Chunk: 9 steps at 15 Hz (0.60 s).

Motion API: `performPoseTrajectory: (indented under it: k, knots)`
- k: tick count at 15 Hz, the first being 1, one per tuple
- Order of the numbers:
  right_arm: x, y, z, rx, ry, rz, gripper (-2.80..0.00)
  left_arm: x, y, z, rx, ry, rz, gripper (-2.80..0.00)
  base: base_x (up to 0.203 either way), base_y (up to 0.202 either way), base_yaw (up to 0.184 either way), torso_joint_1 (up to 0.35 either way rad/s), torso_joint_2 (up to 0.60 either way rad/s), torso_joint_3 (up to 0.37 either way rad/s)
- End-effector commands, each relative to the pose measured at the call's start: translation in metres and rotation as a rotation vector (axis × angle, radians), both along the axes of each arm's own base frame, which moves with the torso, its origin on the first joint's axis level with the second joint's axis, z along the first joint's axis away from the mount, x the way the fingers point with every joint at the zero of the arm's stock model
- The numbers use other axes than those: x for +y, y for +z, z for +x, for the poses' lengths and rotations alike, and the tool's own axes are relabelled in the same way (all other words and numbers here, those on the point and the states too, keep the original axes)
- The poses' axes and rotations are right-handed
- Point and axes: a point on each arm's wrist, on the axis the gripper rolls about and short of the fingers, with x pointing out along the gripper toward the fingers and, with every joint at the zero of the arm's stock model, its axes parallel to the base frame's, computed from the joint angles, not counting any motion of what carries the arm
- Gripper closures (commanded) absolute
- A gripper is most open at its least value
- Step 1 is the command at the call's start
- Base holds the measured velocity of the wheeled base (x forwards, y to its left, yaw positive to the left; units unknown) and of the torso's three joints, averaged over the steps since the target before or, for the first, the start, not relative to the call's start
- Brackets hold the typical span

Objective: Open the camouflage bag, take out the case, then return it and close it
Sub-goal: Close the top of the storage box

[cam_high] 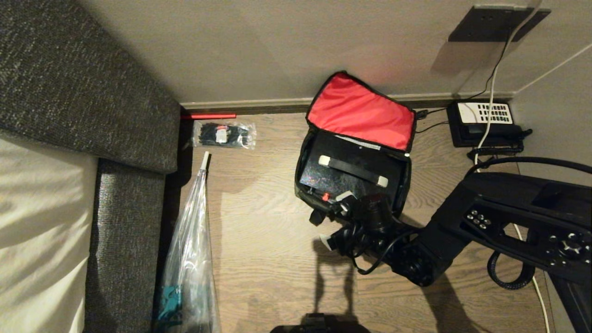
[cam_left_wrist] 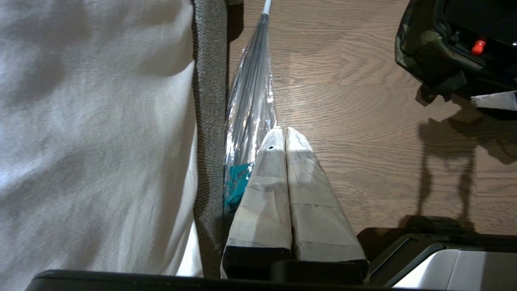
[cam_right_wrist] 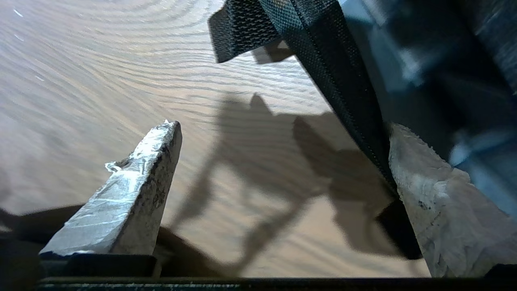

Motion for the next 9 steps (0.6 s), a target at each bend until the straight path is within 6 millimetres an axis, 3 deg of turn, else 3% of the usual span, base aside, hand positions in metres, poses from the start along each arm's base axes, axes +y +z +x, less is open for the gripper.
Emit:
performPoseTrajectory:
  k: [1,7,9]
  knots:
    - [0.006,0.003,-0.008,0.030,0.004,0.020,-2.80,0.000,0.000,0.000,-0.001,0.000,0.000,0.00,0.000,0.000,0.000,0.000,0.00,0.000]
    - [0.017,0.026,-0.056,0.182,0.001,0.100,-2.80,0.000,0.000,0.000,-0.001,0.002,0.000,0.00,0.000,0.000,0.000,0.000,0.00,0.000]
    - [0.016,0.042,-0.065,0.188,0.015,0.115,-2.80,0.000,0.000,0.000,-0.001,0.001,0.000,0.00,0.000,0.000,0.000,0.000,0.00,0.000]
